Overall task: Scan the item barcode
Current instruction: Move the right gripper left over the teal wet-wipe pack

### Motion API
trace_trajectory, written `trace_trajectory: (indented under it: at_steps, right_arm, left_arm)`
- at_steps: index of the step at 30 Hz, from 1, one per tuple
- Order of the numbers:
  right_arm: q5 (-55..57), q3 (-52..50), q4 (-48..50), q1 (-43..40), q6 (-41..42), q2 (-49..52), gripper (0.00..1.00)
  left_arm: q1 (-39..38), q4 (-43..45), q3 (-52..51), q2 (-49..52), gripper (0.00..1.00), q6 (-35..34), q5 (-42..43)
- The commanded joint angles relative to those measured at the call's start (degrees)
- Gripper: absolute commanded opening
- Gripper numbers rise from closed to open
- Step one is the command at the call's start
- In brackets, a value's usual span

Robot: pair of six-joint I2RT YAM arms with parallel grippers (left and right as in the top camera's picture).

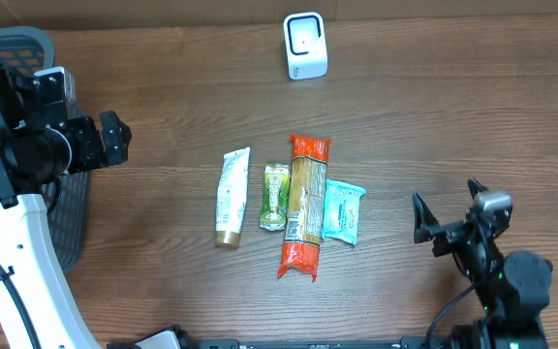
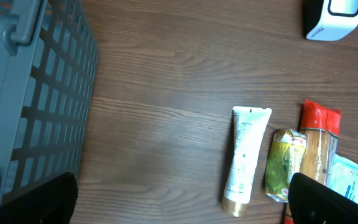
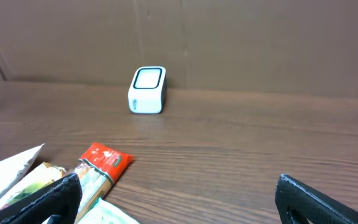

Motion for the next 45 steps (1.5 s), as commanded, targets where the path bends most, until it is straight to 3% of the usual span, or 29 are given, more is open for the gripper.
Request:
trace_trajectory:
  at_steps: [1, 6, 19, 27, 37, 45]
  right_arm:
    - [-3.98, 6.64, -0.44, 0.26, 0.37, 7.34, 1.0]
    - [-8.28, 16.5, -7.32, 0.26, 0.39, 19.21, 1.0]
    - [-15.82, 50.71, -42.42, 0.28, 0.39, 51.63, 1.0]
    - [-23.58, 51.63, -43.28, 0.28, 0.39, 60.65, 1.0]
    - [-22.82, 49.42, -43.47, 0.66, -0.09, 66.27, 1.0]
    - [-22.12, 49.07, -40.87, 6.05, -0.04, 72.63, 0.89]
  left_arm:
    - [0.22, 0.15, 0.83, 0.5, 0.99, 0.87, 1.07]
    - [0.2, 0.15, 0.83, 0.5, 1.0, 0.85, 1.09]
    - [0.2, 0.15, 0.83, 0.5, 0.99, 0.85, 1.09]
    - [0.22, 0.15, 0.83, 0.5, 0.99, 0.85, 1.09]
    - [0.2, 0.15, 0.83, 0.5, 1.0, 0.85, 1.09]
    - [0.2, 0.15, 0.83, 0.5, 1.0, 0.85, 1.09]
